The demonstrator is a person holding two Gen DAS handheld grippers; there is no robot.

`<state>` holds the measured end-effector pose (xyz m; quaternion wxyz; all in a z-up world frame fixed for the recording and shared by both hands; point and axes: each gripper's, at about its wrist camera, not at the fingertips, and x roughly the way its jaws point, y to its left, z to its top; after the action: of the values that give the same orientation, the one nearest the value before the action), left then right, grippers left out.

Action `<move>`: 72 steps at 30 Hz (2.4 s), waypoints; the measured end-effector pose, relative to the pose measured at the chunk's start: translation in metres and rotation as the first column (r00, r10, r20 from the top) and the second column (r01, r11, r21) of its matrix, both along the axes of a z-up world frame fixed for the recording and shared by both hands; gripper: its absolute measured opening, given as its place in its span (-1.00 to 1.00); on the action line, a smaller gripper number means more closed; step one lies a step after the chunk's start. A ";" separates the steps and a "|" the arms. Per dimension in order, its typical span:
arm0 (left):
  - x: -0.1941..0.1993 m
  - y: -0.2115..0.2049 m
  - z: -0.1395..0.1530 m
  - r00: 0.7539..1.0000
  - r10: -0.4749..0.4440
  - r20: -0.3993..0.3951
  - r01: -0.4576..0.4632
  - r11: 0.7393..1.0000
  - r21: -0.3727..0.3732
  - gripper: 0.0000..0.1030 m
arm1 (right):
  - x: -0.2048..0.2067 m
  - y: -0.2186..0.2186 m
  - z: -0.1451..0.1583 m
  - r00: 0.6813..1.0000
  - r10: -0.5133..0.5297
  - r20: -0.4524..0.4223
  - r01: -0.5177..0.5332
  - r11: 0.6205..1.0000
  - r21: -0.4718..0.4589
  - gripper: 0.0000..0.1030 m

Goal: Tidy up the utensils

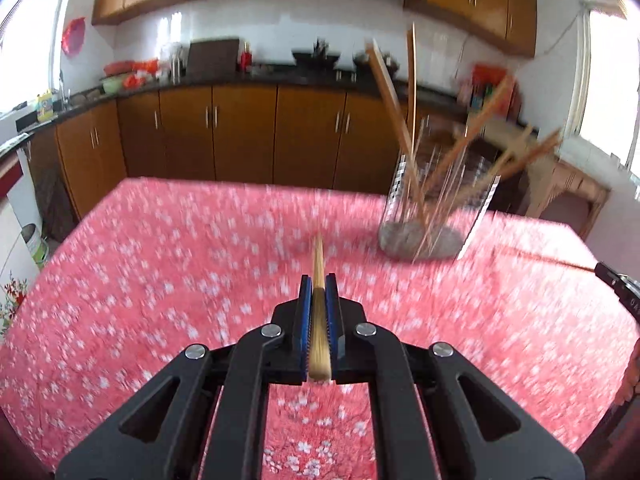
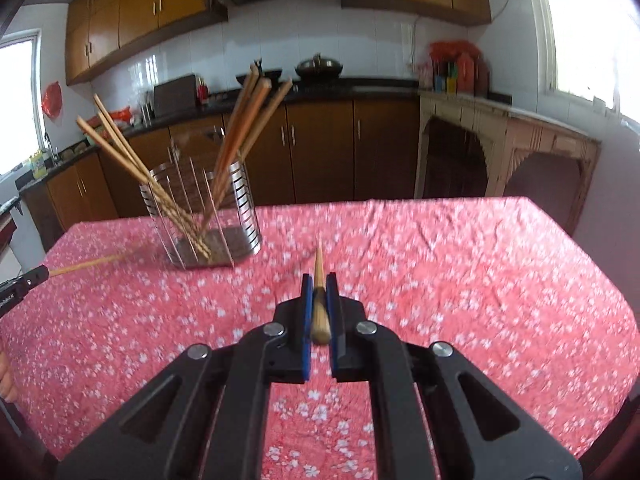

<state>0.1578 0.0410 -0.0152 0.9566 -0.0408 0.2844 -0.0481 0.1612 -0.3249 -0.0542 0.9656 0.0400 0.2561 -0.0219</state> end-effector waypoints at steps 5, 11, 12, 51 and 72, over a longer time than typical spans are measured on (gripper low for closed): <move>-0.003 0.011 0.030 0.996 0.022 0.090 -0.017 0.998 -0.052 -0.87 | -0.004 -0.003 0.027 0.996 0.009 0.092 -0.011 1.000 0.020 -0.85; -0.003 0.012 0.052 0.988 0.045 0.146 -0.033 0.996 -0.081 -0.87 | -0.004 -0.003 0.053 0.985 0.030 0.171 -0.039 0.998 0.048 -0.85; -0.002 0.012 0.054 0.988 0.047 0.148 -0.035 0.996 -0.082 -0.87 | -0.003 -0.003 0.056 0.984 0.033 0.178 -0.043 0.998 0.053 -0.85; 0.044 -0.058 0.242 0.889 0.005 0.457 0.062 0.990 -0.131 -0.87 | 0.091 0.044 0.202 0.904 0.158 0.398 -0.214 0.972 0.099 -0.85; 0.125 -0.072 0.135 0.963 0.015 0.270 0.027 0.988 -0.149 -0.87 | 0.154 0.054 0.124 0.949 0.169 0.267 -0.223 0.957 0.184 -0.85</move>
<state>0.2825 -0.0313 0.1194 0.9804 -0.1056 0.1468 -0.0777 0.3155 -0.2710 0.0700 0.9775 0.1192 0.1369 0.1072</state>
